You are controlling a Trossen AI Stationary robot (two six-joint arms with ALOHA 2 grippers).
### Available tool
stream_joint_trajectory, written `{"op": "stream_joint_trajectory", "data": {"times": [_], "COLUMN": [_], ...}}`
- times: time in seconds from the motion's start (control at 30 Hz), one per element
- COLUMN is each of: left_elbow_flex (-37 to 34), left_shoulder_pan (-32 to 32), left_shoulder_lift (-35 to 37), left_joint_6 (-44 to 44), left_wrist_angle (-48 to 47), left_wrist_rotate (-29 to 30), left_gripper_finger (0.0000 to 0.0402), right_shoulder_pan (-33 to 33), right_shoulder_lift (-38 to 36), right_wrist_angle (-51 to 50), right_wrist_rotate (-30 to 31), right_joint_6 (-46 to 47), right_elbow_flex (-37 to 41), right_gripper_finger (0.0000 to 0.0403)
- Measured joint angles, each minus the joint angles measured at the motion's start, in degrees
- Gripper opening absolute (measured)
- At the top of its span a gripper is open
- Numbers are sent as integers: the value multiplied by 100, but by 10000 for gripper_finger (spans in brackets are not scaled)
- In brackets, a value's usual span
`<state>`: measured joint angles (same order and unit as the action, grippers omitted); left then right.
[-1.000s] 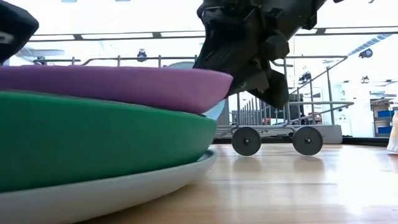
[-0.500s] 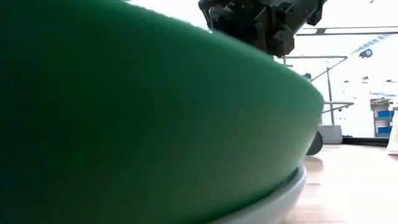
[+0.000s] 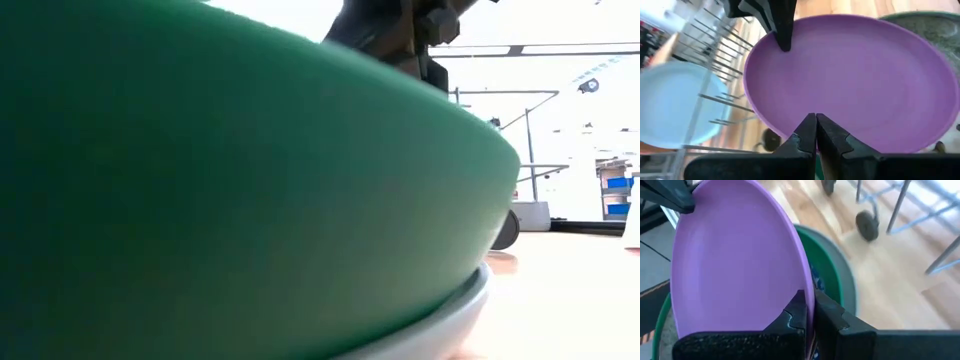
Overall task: Sort dishes
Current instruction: Put the purple plate into the dish rack
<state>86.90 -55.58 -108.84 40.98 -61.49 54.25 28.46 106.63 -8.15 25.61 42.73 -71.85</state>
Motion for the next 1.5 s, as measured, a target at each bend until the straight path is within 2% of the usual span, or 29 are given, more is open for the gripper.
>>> {"op": "stream_joint_trajectory", "data": {"times": [0.27, 0.5, 0.67, 0.77, 0.9, 0.97, 1.03, 1.1, 1.17, 1.27, 1.5], "left_elbow_flex": [662, 1238, 1354, 1354, 1354, 1354, 1336, 1316, 1313, 1310, 1304], "left_shoulder_pan": [-169, -261, -261, -261, -261, -261, -260, -254, -255, -255, -261], "left_shoulder_lift": [2, 13, 15, 15, 20, 20, 20, 20, 20, 20, 20], "left_joint_6": [-1, 18, 71, 332, 306, 264, 259, 187, 106, 108, 108], "left_wrist_angle": [-1113, -1981, -2525, -2855, -2852, -2855, -2854, -2856, -2855, -2856, -2856], "left_wrist_rotate": [407, 957, 1139, 1255, 1416, 1646, 1906, 2048, 2036, 2029, 1789], "left_gripper_finger": [0, 0, 0, 0, 0, 0, 0, 0, 0, 0, 0], "right_shoulder_pan": [46, 106, 258, 294, 332, 336, 297, 224, 107, -158, -829], "right_shoulder_lift": [-375, -760, -1272, -1671, -2280, -2494, -2638, -2685, -2628, -2439, -1887], "right_wrist_angle": [-705, -941, -1068, -1077, -978, -918, -762, -471, -167, 129, 154], "right_wrist_rotate": [666, 1087, 2034, 2196, 2386, 2782, 3478, 4253, 4706, 4778, 4783], "right_joint_6": [-406, -753, -1366, -1593, -2019, -2420, -2961, -3560, -4171, -4746, -4894], "right_elbow_flex": [0, 2, 0, 2, -11, -11, -10, -11, -9, 0, 0], "right_gripper_finger": [8, 8, 8, 8, 8, 8, 8, 9, 9, 9, 9]}}
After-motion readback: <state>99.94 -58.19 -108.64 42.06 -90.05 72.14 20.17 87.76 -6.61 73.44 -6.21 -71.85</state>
